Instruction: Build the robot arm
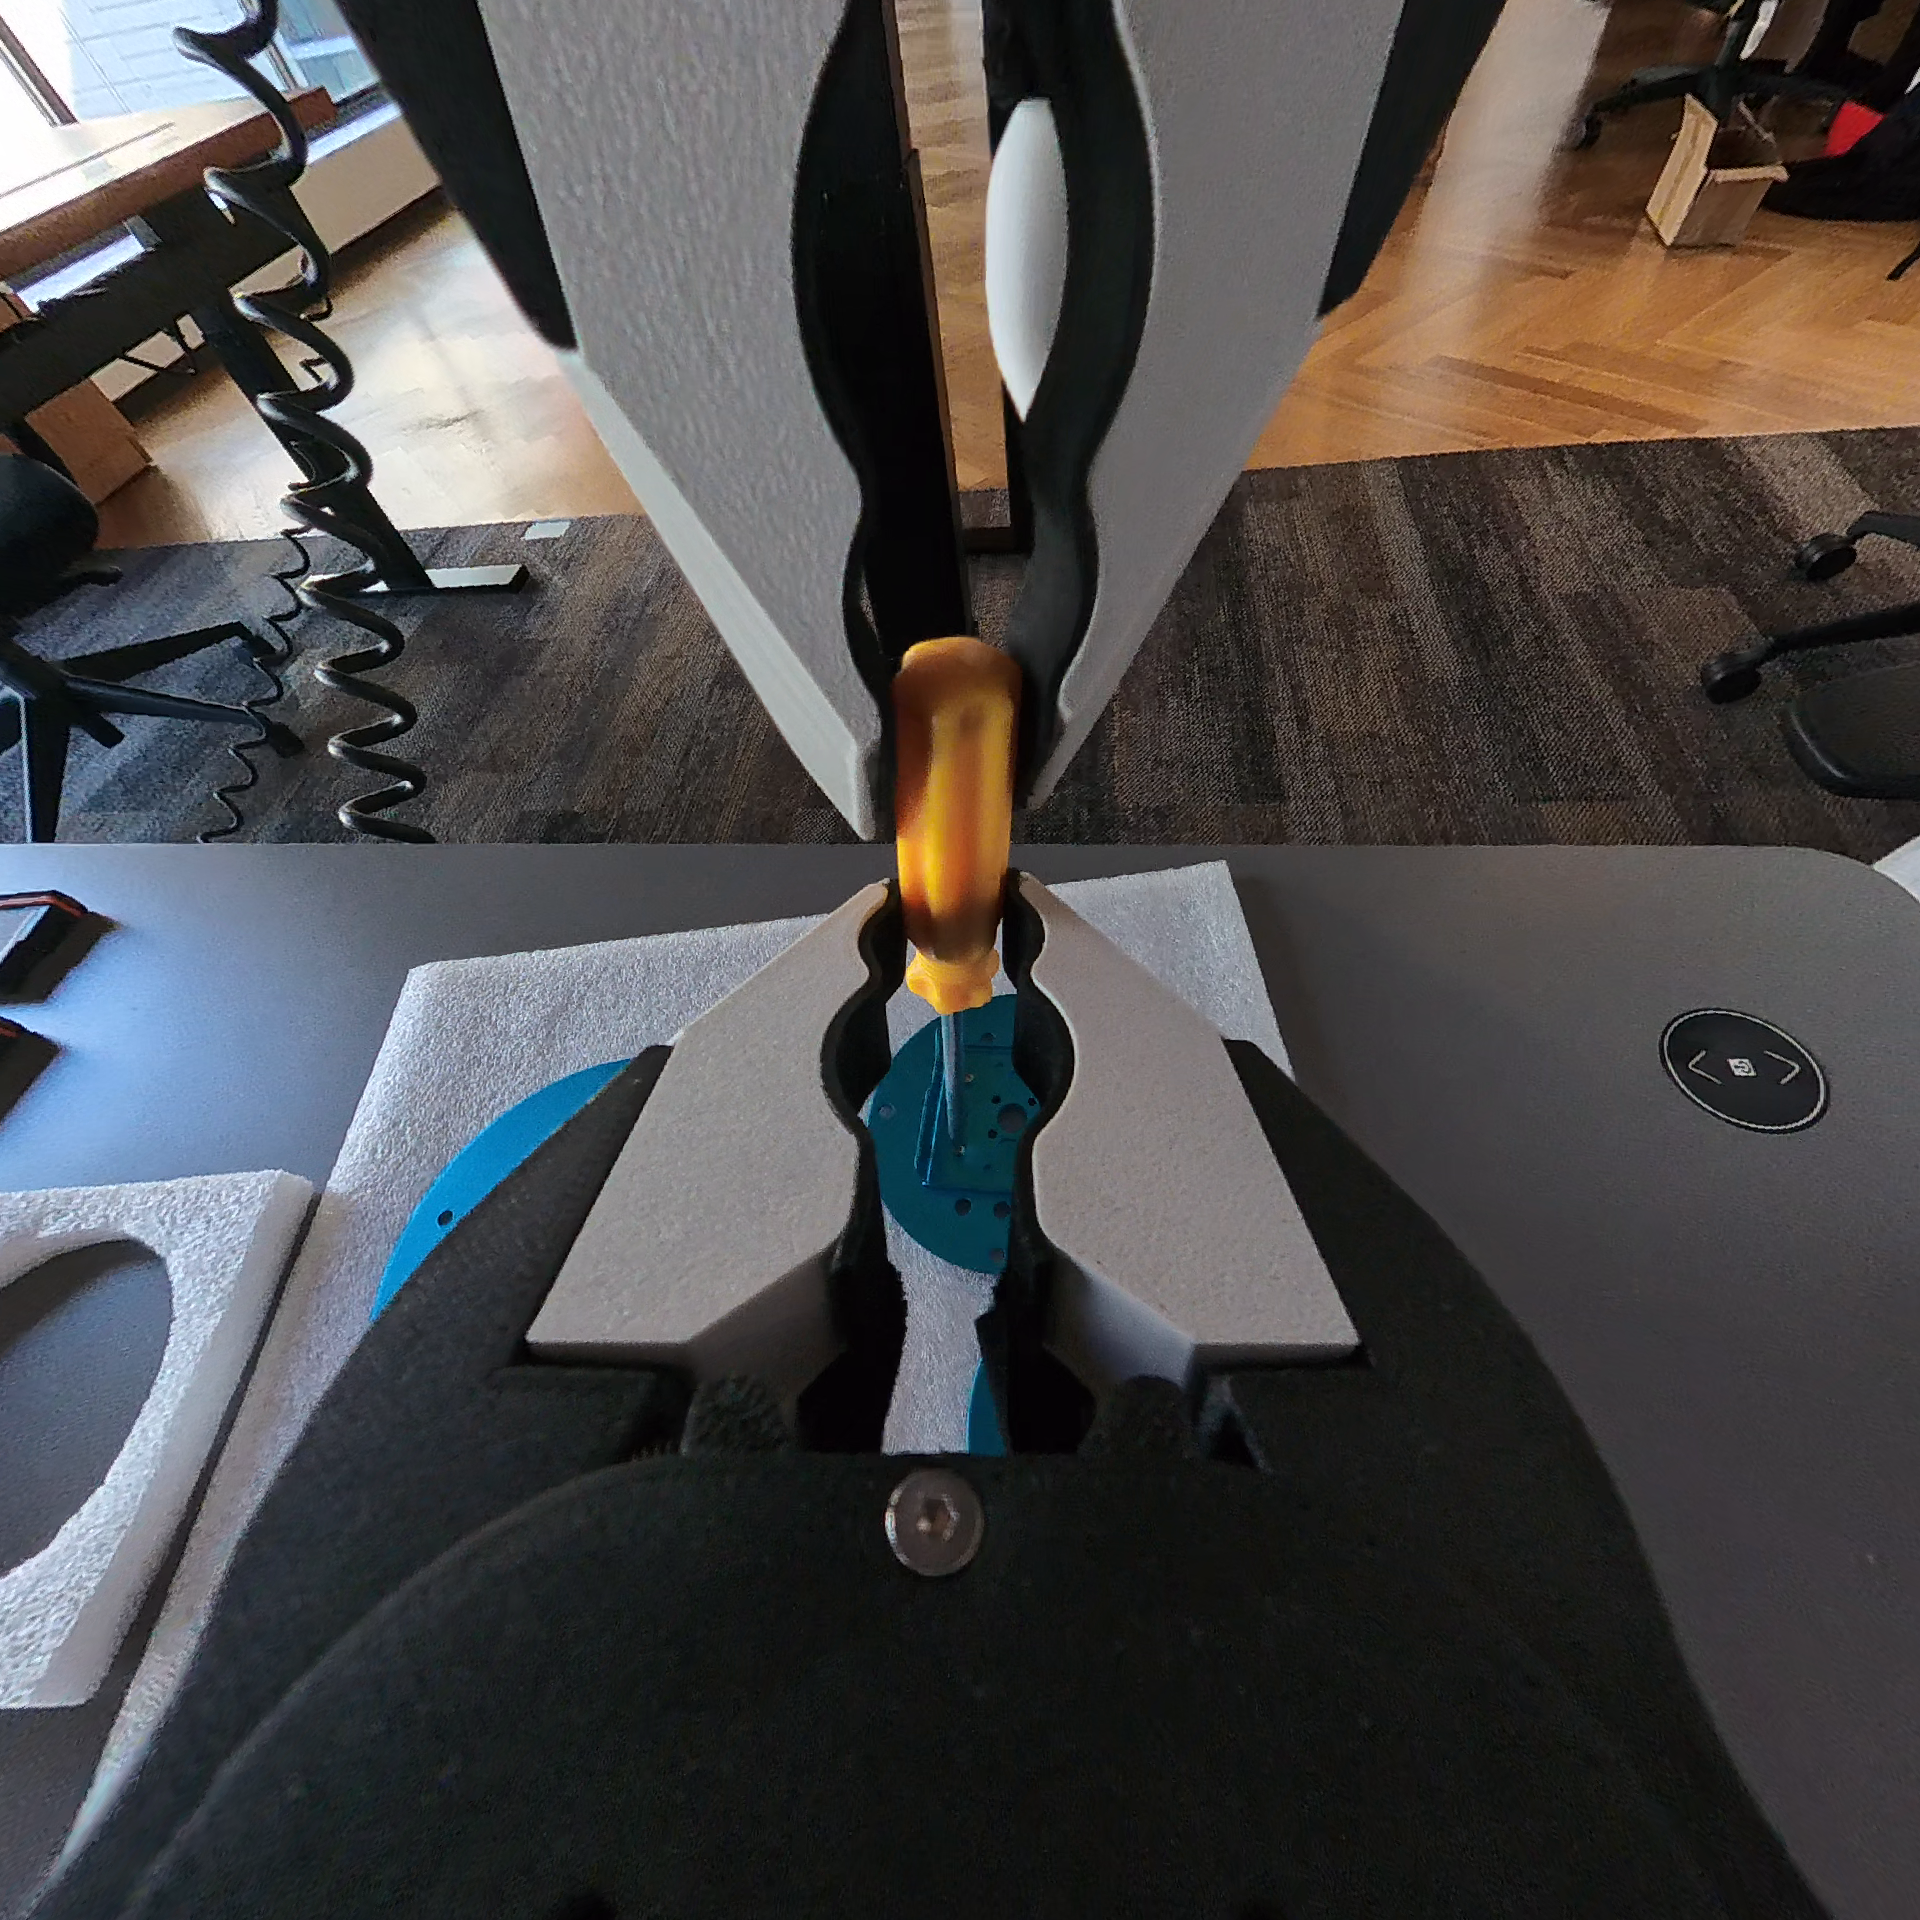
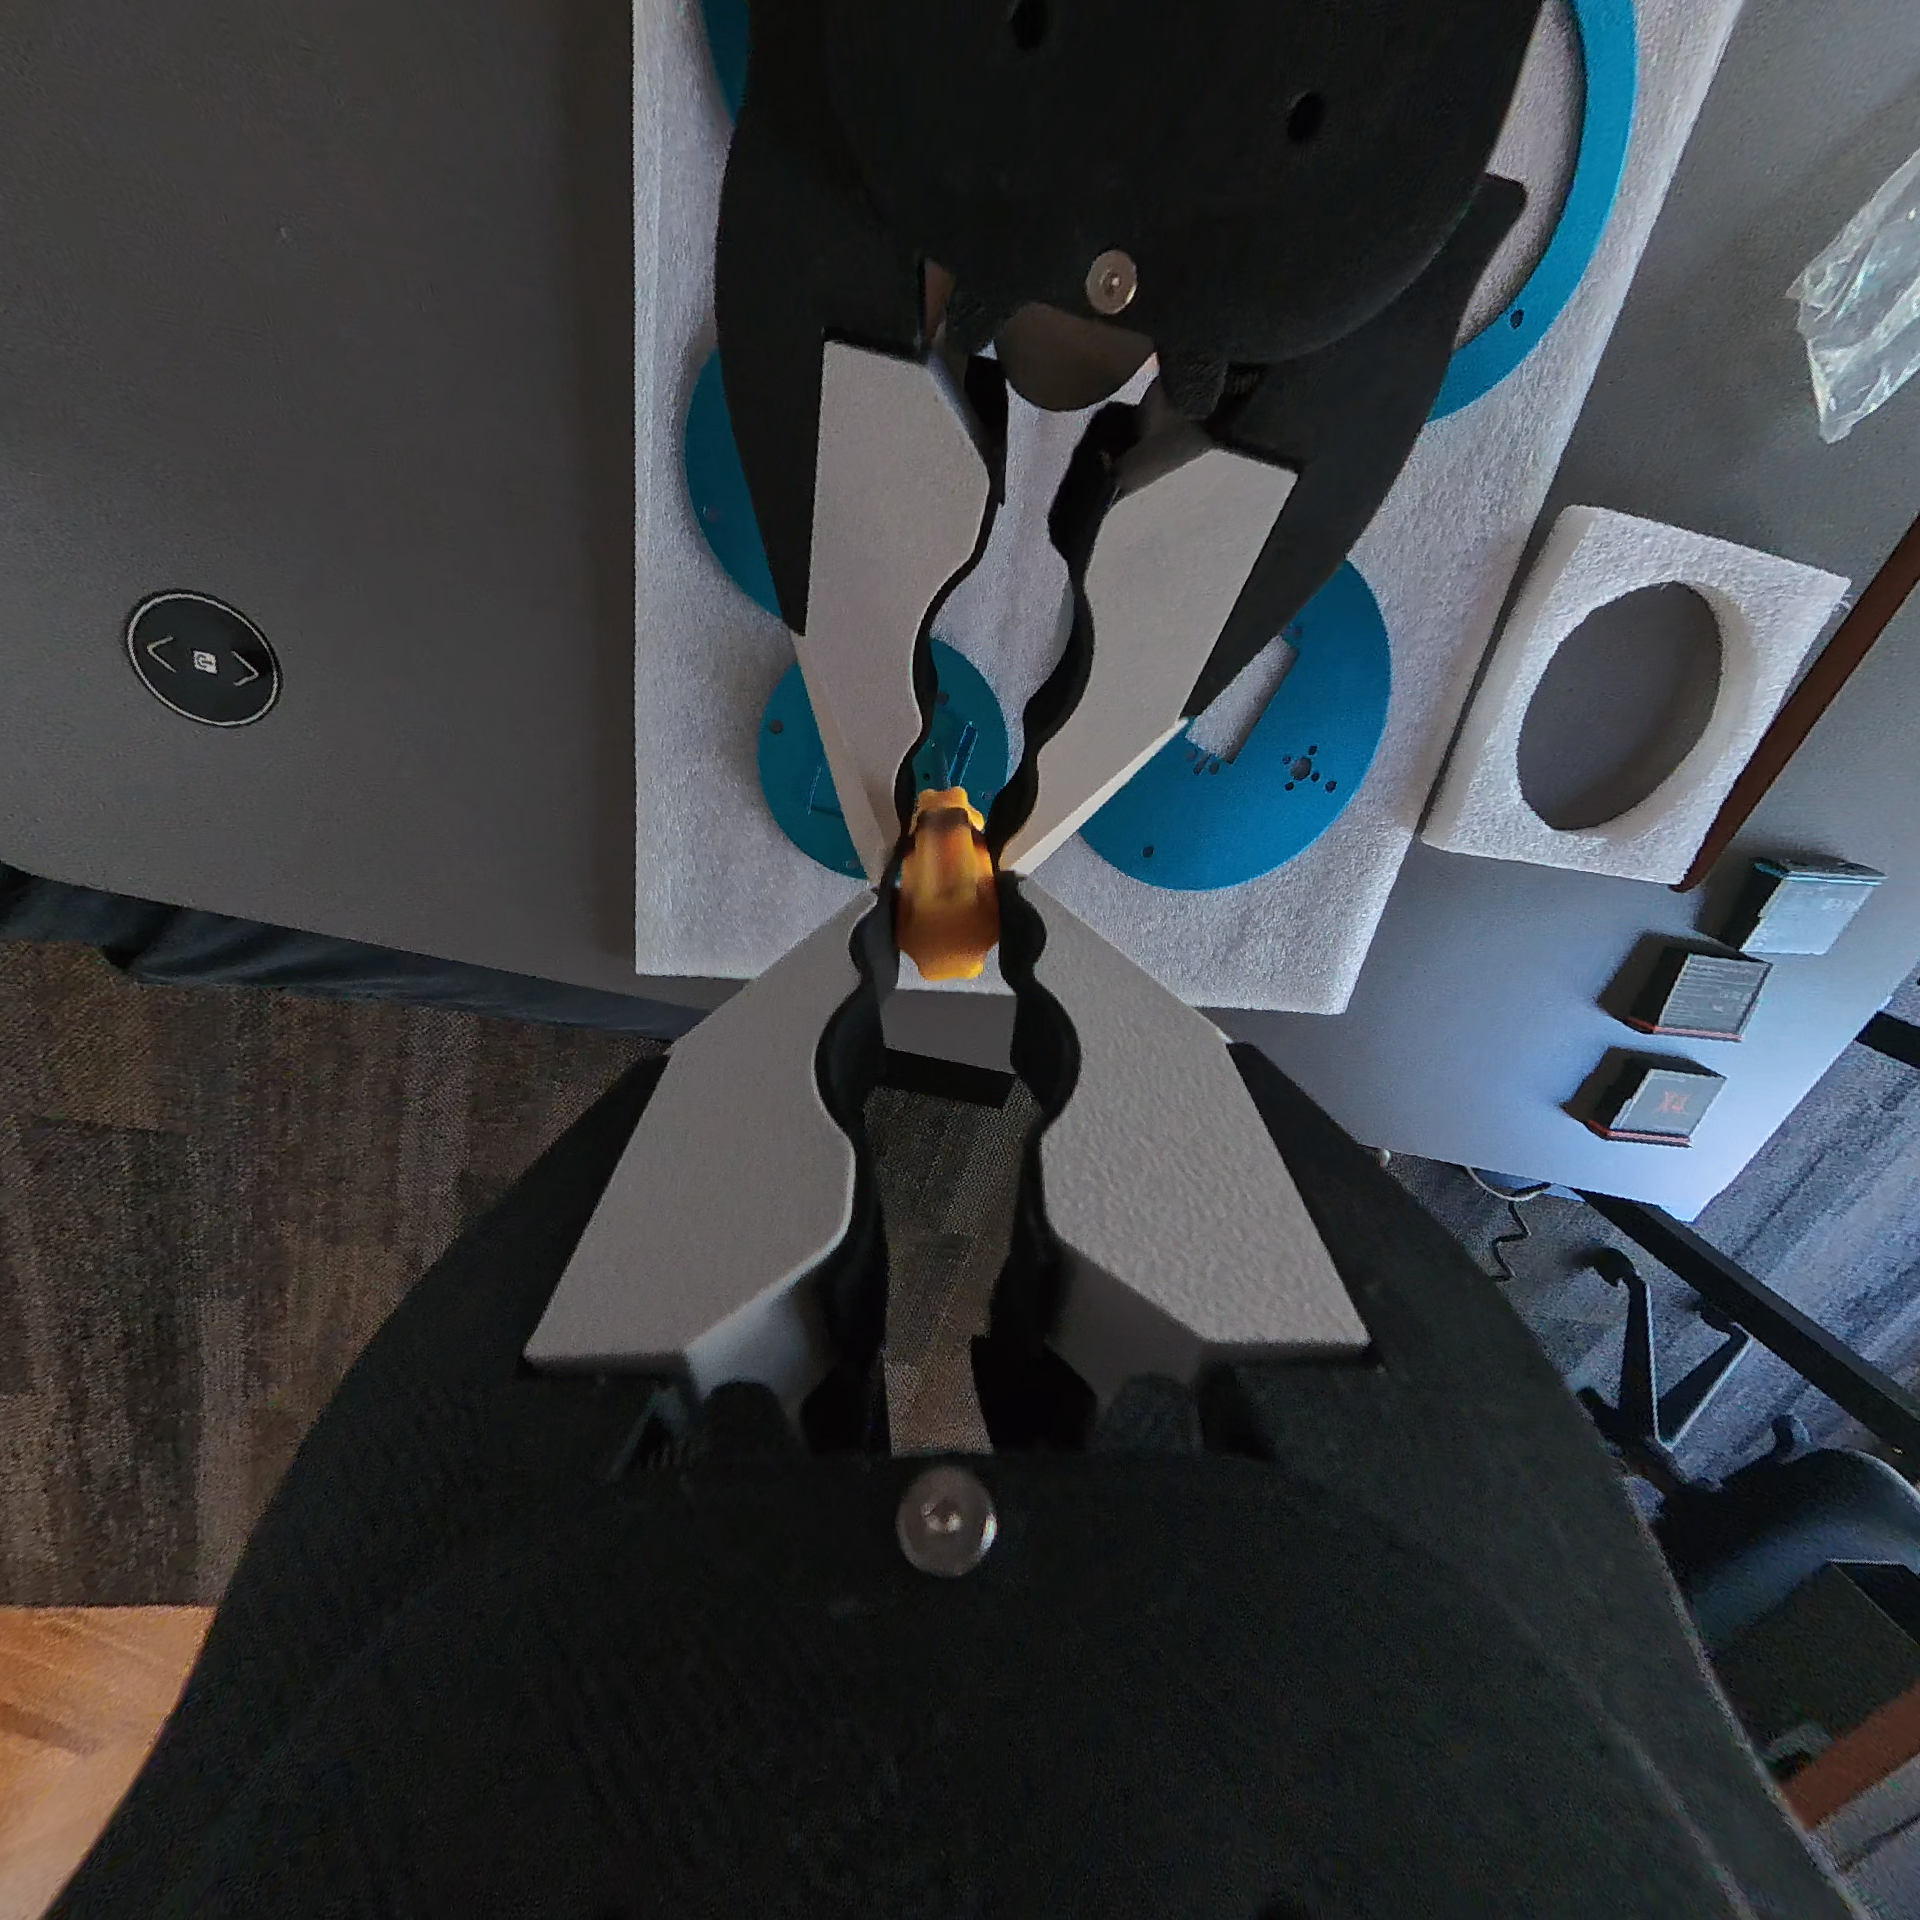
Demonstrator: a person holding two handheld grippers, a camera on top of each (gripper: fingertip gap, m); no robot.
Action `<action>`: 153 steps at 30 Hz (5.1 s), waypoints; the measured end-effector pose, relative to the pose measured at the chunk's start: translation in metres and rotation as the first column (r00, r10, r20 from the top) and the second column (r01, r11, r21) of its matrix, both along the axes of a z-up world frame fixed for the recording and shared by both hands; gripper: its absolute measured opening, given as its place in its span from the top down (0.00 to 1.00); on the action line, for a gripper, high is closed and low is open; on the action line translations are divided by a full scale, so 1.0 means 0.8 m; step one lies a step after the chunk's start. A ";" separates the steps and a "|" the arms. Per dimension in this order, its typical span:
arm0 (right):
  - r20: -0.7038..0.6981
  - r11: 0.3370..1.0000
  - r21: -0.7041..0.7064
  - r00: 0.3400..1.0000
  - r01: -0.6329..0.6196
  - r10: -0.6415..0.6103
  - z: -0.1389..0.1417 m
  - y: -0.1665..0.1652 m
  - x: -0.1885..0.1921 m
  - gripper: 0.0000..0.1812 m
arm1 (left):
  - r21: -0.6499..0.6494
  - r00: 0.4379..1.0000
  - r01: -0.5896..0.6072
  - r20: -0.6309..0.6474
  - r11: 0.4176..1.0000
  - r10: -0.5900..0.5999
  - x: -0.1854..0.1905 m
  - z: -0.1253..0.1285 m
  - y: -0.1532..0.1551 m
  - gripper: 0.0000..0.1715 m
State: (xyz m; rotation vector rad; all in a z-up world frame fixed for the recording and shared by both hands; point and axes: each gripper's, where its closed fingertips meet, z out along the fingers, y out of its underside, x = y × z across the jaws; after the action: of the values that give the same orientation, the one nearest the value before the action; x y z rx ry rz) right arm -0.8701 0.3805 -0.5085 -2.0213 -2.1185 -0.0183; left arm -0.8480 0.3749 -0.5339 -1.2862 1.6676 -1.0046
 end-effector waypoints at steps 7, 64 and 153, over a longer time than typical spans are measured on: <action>-0.028 1.000 -0.017 1.000 0.009 -0.009 0.000 0.001 -0.007 0.90 | -0.111 0.994 0.027 -0.098 0.993 -0.038 -0.028 -0.025 -0.002 0.77; 0.137 0.996 -0.025 0.986 -0.090 0.093 -0.001 0.010 0.015 0.90 | -0.043 0.950 0.004 -0.312 0.999 -0.017 -0.020 -0.091 -0.001 0.77; 0.151 0.929 -0.148 0.936 0.340 -0.319 -0.002 0.011 -0.003 0.90 | -0.074 0.931 0.030 -0.360 0.997 -0.055 -0.043 -0.099 -0.010 0.75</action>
State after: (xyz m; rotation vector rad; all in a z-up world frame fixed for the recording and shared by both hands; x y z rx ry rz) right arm -0.8728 0.3893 -0.5101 -2.5216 -1.8759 -0.0152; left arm -0.8823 0.3673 -0.6132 -1.5596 1.9585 -0.8924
